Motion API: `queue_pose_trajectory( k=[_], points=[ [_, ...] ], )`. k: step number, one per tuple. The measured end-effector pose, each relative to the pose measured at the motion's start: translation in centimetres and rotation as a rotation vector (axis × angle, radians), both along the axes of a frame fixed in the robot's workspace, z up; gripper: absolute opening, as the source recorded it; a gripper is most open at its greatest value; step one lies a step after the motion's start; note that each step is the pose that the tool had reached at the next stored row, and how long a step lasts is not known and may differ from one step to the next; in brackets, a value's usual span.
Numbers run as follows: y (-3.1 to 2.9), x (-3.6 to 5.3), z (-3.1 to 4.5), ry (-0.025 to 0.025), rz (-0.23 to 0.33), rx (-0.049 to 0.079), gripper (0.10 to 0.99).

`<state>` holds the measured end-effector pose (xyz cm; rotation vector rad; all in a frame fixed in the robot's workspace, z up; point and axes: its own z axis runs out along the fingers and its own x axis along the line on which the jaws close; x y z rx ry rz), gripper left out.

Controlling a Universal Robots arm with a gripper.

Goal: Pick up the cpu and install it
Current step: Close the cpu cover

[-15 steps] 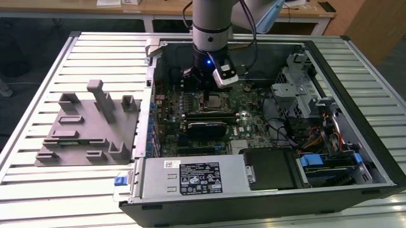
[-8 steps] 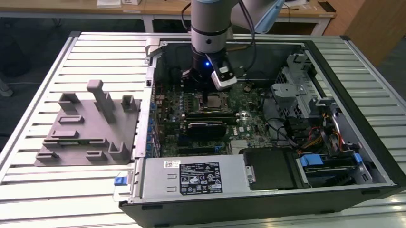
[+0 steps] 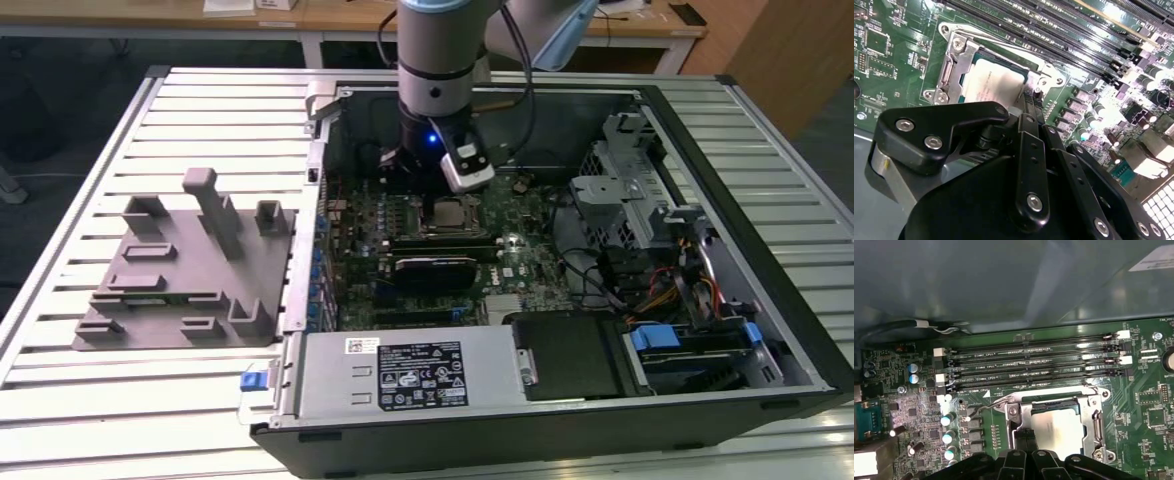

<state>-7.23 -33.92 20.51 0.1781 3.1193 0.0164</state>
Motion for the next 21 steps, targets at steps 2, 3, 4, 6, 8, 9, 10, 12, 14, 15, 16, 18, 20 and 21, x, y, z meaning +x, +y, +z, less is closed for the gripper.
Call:
queue_pose_trajectory(
  k=[2, 3, 4, 6, 8, 9, 10, 12, 14, 15, 16, 18, 20, 21],
  points=[
    [-0.01, -0.04, -0.09, 0.0000, 0.001, 0.000, 0.106],
    [-0.02, -0.06, -0.11, 0.0000, 0.002, 0.000, 0.106],
    [-0.02, -0.09, -0.13, 0.0000, 0.002, 0.000, 0.106],
    [-0.03, -0.12, -0.18, 0.0000, 0.003, 0.000, 0.106],
    [-0.04, -0.14, -0.24, -0.0001, 0.003, 0.000, 0.106],
    [-0.05, -0.15, -0.27, 0.0000, 0.004, 0.000, 0.106],
    [-0.05, -0.16, -0.31, 0.0000, 0.004, 0.000, 0.106],
    [-0.06, -0.18, -0.36, 0.0000, 0.004, 0.000, 0.106],
    [-0.06, -0.19, -0.39, 0.0001, 0.004, 0.000, 0.106],
    [-0.05, -0.19, -0.41, 0.0000, 0.004, 0.000, 0.106],
    [-0.05, -0.19, -0.44, 0.0000, 0.004, 0.000, 0.106],
    [-0.05, -0.19, -0.50, 0.0000, 0.004, 0.000, 0.106],
    [-0.06, -0.19, -0.51, 0.0002, 0.004, 0.000, 0.106],
    [-0.06, -0.19, -0.51, 0.0002, 0.004, 0.000, 0.106]
  ],
)
